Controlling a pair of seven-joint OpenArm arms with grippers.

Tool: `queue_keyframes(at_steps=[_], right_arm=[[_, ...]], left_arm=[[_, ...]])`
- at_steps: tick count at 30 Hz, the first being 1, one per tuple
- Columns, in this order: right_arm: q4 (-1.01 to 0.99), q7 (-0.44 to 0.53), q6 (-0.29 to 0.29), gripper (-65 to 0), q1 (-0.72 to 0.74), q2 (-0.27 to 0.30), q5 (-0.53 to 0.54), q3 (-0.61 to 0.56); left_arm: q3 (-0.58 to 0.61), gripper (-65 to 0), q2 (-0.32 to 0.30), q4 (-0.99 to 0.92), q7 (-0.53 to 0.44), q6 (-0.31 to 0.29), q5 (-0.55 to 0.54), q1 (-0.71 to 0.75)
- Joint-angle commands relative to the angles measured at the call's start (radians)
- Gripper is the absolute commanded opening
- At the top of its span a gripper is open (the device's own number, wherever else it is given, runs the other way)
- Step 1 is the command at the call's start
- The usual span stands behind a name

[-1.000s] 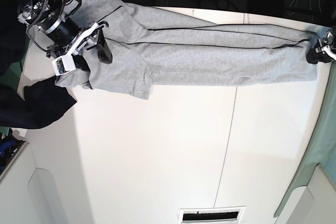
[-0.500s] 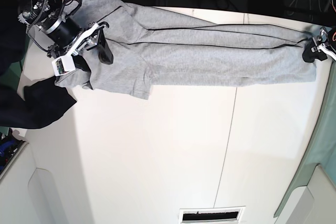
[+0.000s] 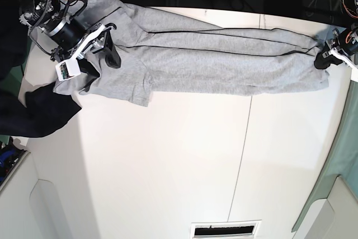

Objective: Layout the t-shirt on the table in an organized manner, then fold the t-shirt properly
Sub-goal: 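Hold the folded strip with both grippers and smooth it flat, then lift the strip end with the left gripper and fold it toward the right gripper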

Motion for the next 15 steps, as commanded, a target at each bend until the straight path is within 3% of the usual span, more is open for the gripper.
queue_keyframes(at_steps=[1,8,12,15], right_arm=[[0.014,0.024,0.000,-29.6,0.005,0.006,0.016,0.006],[0.014,0.024,0.000,-29.6,0.005,0.005,0.018,0.006],[0.014,0.024,0.000,-29.6,0.005,0.006,0.020,0.006],[0.014,0.026,0.000,-29.6,0.005,0.006,0.020,0.006]], left_arm=[[-0.006,-65.0,-0.039,0.018,-0.027,-0.011,-0.009,-0.038],[-0.006,-65.0,-0.126,0.021,-0.024,0.003,0.130,-0.186],[-0.006,-65.0,-0.166,0.095,0.010,-0.011,0.112,-0.178],[-0.006,-65.0,-0.156,0.265,0.065,-0.011,0.043,-0.113]])
